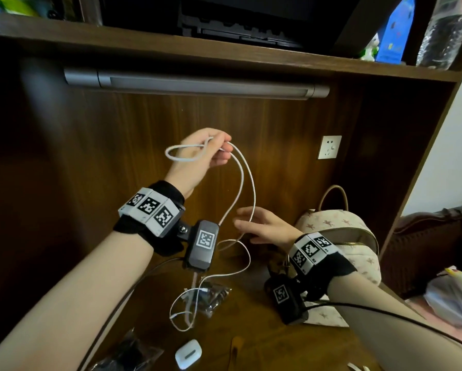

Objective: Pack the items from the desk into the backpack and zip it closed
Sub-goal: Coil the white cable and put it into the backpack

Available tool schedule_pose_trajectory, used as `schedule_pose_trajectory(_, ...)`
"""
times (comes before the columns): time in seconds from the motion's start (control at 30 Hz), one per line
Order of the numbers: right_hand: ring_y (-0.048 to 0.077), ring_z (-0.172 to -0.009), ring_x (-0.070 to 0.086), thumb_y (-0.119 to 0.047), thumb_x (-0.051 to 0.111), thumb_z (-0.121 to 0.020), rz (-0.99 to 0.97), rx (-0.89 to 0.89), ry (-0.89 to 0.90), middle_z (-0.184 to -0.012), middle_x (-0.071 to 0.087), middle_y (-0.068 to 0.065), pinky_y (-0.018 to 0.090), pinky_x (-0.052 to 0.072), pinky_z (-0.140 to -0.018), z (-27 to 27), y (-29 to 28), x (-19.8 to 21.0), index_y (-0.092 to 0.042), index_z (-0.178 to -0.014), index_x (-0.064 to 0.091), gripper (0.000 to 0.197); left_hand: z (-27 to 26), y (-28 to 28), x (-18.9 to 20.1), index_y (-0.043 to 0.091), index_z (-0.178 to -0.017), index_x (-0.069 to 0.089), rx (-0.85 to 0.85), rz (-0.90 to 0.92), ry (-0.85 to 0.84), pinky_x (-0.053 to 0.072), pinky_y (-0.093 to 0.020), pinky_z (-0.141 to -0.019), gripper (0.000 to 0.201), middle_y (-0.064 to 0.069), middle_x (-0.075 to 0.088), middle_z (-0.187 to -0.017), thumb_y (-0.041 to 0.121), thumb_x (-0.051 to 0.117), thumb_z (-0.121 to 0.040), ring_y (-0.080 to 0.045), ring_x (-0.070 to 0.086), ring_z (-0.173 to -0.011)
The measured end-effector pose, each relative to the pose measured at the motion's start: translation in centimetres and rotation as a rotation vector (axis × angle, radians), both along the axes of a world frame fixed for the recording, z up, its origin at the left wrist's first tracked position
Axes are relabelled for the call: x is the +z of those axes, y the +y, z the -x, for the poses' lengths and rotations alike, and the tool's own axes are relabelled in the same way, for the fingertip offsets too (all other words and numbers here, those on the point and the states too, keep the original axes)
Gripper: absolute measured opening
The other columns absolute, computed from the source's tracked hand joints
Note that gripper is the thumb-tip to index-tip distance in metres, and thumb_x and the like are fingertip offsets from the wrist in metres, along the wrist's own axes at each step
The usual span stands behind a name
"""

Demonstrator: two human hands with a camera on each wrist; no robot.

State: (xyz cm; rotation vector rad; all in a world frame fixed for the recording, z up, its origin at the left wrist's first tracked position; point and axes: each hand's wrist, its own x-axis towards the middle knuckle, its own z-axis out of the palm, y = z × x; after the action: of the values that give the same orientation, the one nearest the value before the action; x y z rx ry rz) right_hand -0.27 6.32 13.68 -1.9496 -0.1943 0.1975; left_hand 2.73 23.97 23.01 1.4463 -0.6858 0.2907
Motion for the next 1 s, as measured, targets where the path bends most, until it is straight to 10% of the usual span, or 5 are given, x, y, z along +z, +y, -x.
schedule_pose_trajectory(0.23,0.011,-0.074,0.067,-0.016,0.057,-0.091,-0.198,0.269,-0.012,-0.078,0.071,0.000,0.032,0.051,-0.080,-0.7,3.3,-1.2,-0.011,-0.089,0.064,0.009,1.1,-0.6,0.0,0.010,-0.095,0.059,-0.068,-0.039,-0.074,0.056,-0.025,-0.076,0.016,-0.006,0.067,-0.087,0.007,0.044,-0.097,-0.011,0.069,-0.077)
schedule_pose_trajectory(0.4,0.015,-0.057,0.064,-0.020,0.040,-0.100,-0.079,0.105,0.033,-0.046,0.058,-0.001,0.028,0.054,-0.070,-1.6,1.2,-2.4,-0.009,-0.079,0.060,0.031,-0.1,2.4,-0.1,0.010,-0.097,0.058,0.035,-0.024,-0.110,0.055,-0.024,-0.077,0.016,-0.007,0.065,-0.091,0.007,0.042,-0.098,-0.012,0.068,-0.080)
schedule_pose_trajectory(0.77,0.010,-0.043,0.041,-0.023,0.041,-0.100,-0.094,-0.382,-0.178,-0.051,0.041,0.000,0.019,0.040,-0.044,-3.7,-5.7,-0.6,-0.012,-0.069,0.050,0.034,-3.9,8.7,-5.6,0.019,-0.093,0.061,0.268,-0.046,-0.022,0.054,-0.038,-0.088,0.019,-0.009,0.065,-0.093,0.011,0.044,-0.098,-0.019,0.067,-0.086)
schedule_pose_trajectory(1.0,0.007,-0.057,0.046,-0.023,0.041,-0.099,0.072,-0.399,-0.323,-0.068,0.047,-0.004,0.018,0.041,-0.052,-4.2,-6.9,3.3,-0.010,-0.098,0.055,0.019,-3.5,8.9,-11.6,0.023,-0.098,0.067,0.205,-0.592,-0.032,0.053,-0.031,-0.087,0.020,0.006,0.069,-0.098,0.008,0.065,-0.085,-0.004,0.064,-0.091)
